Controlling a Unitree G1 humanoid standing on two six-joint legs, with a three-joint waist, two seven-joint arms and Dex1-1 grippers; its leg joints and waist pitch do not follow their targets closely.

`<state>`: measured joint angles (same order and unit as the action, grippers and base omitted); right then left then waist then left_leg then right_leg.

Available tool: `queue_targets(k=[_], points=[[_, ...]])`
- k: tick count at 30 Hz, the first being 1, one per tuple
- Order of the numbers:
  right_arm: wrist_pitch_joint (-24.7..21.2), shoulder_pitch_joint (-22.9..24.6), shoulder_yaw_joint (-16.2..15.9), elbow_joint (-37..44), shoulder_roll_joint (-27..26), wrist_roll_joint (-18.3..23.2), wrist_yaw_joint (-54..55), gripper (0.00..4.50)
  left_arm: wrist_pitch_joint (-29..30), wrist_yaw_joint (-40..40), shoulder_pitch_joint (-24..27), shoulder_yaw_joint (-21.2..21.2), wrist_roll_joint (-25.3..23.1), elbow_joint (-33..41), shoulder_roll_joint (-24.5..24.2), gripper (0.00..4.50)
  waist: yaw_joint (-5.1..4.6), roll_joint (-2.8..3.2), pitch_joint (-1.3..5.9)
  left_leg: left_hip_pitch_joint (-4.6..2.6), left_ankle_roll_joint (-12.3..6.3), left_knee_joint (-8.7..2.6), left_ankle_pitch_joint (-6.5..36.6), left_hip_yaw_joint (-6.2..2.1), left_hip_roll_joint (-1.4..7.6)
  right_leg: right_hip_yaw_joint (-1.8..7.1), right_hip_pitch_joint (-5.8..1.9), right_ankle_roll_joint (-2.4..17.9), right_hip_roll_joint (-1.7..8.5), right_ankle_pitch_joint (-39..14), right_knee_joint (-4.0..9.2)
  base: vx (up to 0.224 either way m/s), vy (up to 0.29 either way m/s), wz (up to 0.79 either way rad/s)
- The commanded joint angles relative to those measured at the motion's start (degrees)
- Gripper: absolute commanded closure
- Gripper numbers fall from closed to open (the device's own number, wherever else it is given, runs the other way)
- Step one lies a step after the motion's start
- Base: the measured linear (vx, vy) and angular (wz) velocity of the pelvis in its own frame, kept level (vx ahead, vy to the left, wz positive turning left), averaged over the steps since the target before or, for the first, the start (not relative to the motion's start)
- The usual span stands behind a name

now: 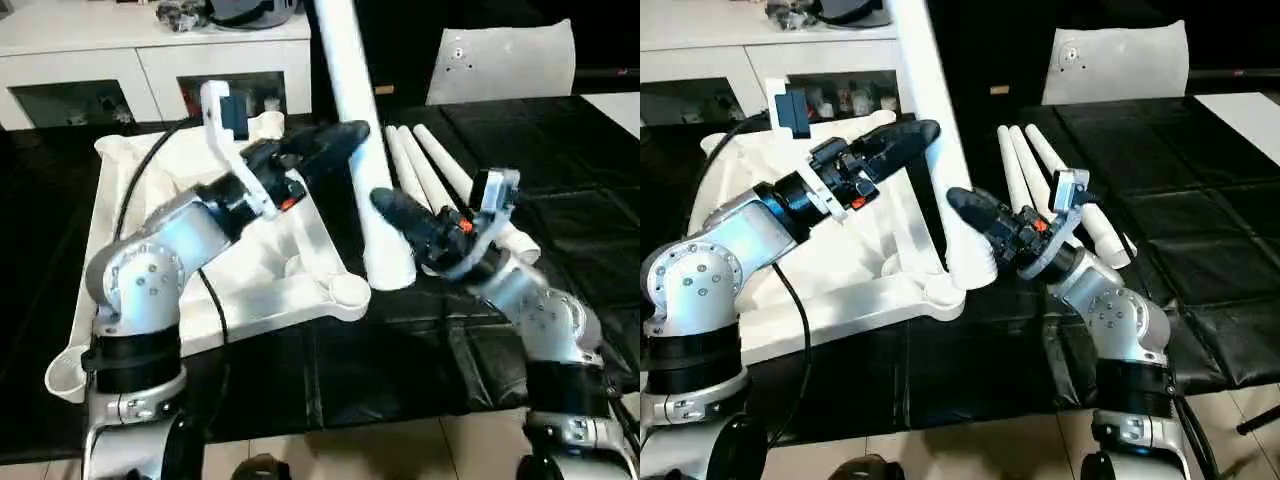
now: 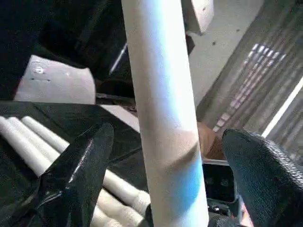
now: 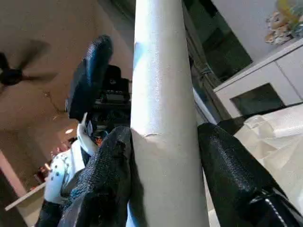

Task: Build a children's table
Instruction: Pick table leg

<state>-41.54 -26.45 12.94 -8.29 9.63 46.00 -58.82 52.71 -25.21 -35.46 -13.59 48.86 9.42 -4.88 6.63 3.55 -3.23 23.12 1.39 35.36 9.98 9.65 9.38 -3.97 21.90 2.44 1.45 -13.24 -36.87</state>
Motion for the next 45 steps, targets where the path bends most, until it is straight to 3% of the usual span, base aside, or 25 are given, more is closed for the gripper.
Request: queue_targets(k=[1, 4, 11, 14, 15, 17, 21, 24, 26, 29, 36, 45], points=[[-0.8, 0.4, -0.7, 2.5, 0.2, 1.5, 0.1, 2.68, 1.5, 0.7, -1.1, -0.9, 2.8, 1.4, 0.2, 0.07, 0.27, -0.33, 4.03, -1.22, -2.48, -3.44, 6.2, -1.99, 3.93, 3.44, -2.49, 6.9, 6.91, -11.0, 5.97, 0.0, 0.0, 0.0], [-1.0, 0.6, -1.8, 3.2, 0.7, 1.2, 0.3, 2.68, 2.8, 0.5, -0.7, -0.6, 5.3, 2.4, 0.1, 0.07, 0.26, -0.38, 4.04, -1.15, -2.65, -3.51, 5.8, -1.98, 3.93, 3.44, -2.47, 6.8, 6.9, -10.7, 5.98, 0.0, 0.0, 0.0], [-0.5, 1.2, -3.4, 4.3, 0.6, -0.3, 0.6, 2.68, 3.1, 0.0, 0.3, 0.2, 6.0, 3.5, 0.0, 0.07, 0.25, -0.2, 4.04, -1.19, -2.27, -3.74, 5.9, -2.1, 4.13, 3.49, -2.5, 6.0, 6.93, -10.4, 6.0, 0.0, 0.0, 0.0], [2.3, 1.5, -5.6, 5.3, 0.6, -3.6, 2.0, 2.68, 0.8, -1.4, 1.2, 3.0, 2.8, 4.5, -2.0, 0.07, 0.1, -0.21, 3.94, -1.19, -1.91, -3.92, 6.6, -2.13, 4.17, 3.52, -2.33, 5.7, 6.93, -10.7, 6.05, 0.0, 0.0, 0.0], [3.6, 2.0, -7.2, 6.1, 0.7, -5.2, 2.3, 2.68, -1.4, -1.8, 1.6, 5.5, -1.0, 4.7, -3.3, 0.63, 0.15, -0.31, 3.94, -1.28, -1.94, -3.98, 6.8, -2.17, 4.2, 3.57, -2.38, 5.4, 6.98, -11.1, 6.14, 0.0, 0.0, 0.0], [5.4, 2.2, -8.3, 6.6, 0.2, -6.9, 3.3, 2.68, -3.5, -1.2, 1.9, 6.8, -3.9, 4.5, -3.8, 0.77, 0.07, -0.11, 3.93, -1.33, -1.61, -3.98, 6.9, -2.09, 4.21, 3.63, -2.28, 4.9, 6.94, -11.2, 6.09, 0.0, 0.0, 0.0], [10.3, 2.6, -9.5, 6.9, -2.3, -10.8, 7.7, 2.68, -8.0, 1.8, 2.5, 8.5, -8.9, 4.5, -3.1, 0.77, -0.1, 0.0, 4.02, -1.33, -1.12, -4.06, 6.9, -2.18, 4.34, 3.58, -2.39, 5.9, 7.06, -8.8, 5.84, 0.0, 0.0, 0.0], [13.1, 2.8, -10.2, 6.9, -3.3, -12.6, 9.1, 2.68, -9.9, 2.5, 3.2, 9.3, -10.0, 4.7, -2.7, 0.77, -0.2, 0.06, 4.12, -1.26, -1.32, -4.07, 6.6, -2.19, 4.35, 3.55, -2.47, 6.1, 7.1, -7.3, 5.81, 0.0, 0.0, 0.0], [15.6, 2.8, -10.9, 6.8, -4.4, -14.2, 10.5, 2.68, -15.1, 2.5, 4.0, 11.7, -15.0, 4.5, -3.5, 0.77, -0.23, 0.05, 4.16, -1.22, -1.59, -4.08, 6.4, -2.22, 4.42, 3.57, -2.45, 6.1, 7.08, -6.2, 5.74, 0.0, 0.0, 0.0], [18.7, 3.1, -12.1, 6.5, -5.1, -16.5, 11.6, 2.68, -19.1, 3.4, 4.6, 13.1, -18.9, 4.2, -3.2, 0.77, -0.27, 0.04, 4.14, -1.3, -1.63, -4.13, 6.9, -2.17, 4.49, 3.61, -2.39, 5.9, 7.12, -6.0, 5.65, 0.0, 0.0, 0.0], [24.2, 2.8, -14.0, 4.0, -5.4, -20.7, 12.9, 2.68, -22.7, 7.4, 4.8, 13.7, -22.8, 3.6, -1.7, 0.77, -0.42, 0.11, 4.04, -1.23, -1.49, -4.14, 8.0, -2.18, 4.44, 3.66, -2.42, 6.3, 7.1, -7.0, 5.74, 0.0, 0.0, 0.0], [27.8, 2.4, -14.8, 2.3, -5.5, -22.6, 13.4, 2.68, -27.4, 9.4, 5.7, 15.0, -27.8, 2.8, -1.0, 0.77, -0.47, 0.11, 4.13, -1.25, -2.27, -4.04, 7.9, -2.2, 4.52, 3.65, -2.42, 6.8, 7.1, -5.3, 5.6, 0.0, 0.0, 0.0]])
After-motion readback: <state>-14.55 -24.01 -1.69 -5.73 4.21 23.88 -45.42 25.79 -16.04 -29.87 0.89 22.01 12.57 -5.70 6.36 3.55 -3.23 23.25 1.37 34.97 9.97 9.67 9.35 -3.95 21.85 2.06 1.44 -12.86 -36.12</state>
